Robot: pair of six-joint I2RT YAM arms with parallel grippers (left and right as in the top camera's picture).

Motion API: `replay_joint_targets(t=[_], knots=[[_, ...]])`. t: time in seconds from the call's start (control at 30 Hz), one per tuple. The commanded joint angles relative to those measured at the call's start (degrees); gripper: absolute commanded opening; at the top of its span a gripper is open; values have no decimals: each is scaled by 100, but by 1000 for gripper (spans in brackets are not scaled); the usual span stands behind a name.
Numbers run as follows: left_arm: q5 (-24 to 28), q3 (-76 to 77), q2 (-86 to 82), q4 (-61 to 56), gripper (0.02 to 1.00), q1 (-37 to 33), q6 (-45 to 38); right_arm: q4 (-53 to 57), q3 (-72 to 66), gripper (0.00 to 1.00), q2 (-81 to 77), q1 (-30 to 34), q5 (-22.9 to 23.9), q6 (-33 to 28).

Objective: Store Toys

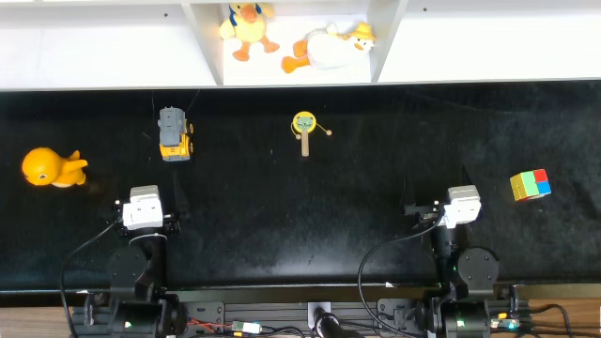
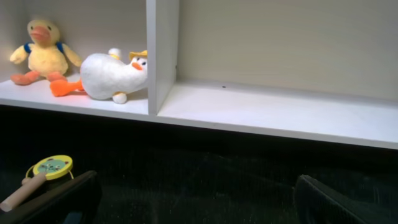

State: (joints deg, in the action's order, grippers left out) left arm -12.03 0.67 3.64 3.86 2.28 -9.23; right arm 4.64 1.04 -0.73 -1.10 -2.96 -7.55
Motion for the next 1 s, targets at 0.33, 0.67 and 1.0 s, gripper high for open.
replay_joint_targets(t=[0.33, 0.67, 1.0], knots=[[42, -20, -352, -9, 998, 306, -83, -35, -76, 996, 48, 2, 2, -17], [42, -20, -352, -9, 998, 306, -83, -35, -76, 996, 48, 2, 2, -17], [328, -20, -352, 15, 998, 306, -31, -35, -76, 996, 48, 2, 2, -17]])
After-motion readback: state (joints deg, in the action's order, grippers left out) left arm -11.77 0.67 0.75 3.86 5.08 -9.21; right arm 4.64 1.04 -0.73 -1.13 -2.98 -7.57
